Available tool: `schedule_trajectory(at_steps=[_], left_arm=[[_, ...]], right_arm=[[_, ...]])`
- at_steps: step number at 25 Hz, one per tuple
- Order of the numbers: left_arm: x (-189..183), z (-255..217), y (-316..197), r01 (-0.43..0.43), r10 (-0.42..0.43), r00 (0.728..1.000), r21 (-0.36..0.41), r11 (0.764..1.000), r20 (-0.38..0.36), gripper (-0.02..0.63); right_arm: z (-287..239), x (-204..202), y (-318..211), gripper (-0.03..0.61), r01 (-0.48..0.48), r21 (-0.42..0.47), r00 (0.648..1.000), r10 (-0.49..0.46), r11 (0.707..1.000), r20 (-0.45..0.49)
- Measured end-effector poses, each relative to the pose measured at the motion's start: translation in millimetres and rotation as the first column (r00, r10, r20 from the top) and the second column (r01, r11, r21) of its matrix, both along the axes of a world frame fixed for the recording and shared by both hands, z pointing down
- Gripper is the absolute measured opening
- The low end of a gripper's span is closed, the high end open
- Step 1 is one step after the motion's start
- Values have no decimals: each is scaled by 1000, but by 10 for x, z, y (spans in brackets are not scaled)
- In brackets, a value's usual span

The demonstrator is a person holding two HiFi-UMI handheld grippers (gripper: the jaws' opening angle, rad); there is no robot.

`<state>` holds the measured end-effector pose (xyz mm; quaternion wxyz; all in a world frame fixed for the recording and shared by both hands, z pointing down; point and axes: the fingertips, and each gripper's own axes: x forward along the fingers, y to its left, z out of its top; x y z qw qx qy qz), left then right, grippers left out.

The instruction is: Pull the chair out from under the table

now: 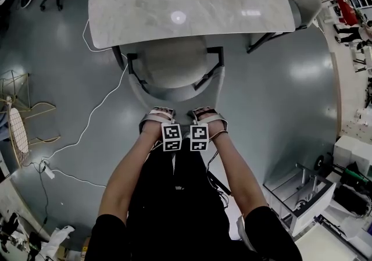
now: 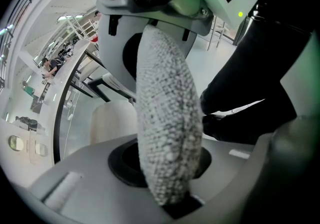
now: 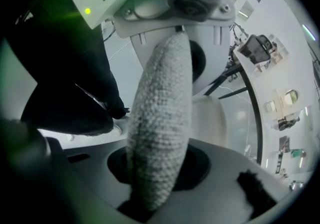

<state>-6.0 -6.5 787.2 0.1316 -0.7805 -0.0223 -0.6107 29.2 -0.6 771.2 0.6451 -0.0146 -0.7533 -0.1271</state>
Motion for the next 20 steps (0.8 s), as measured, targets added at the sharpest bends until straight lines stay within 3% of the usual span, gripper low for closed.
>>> schedule_trajectory(at_steps=[20], left_arm=[[35, -3, 316, 3, -3, 1000, 0, 1000, 3, 86]], right_arm=[[-1, 44, 314, 92, -7, 8, 1000, 7, 1000, 1]])
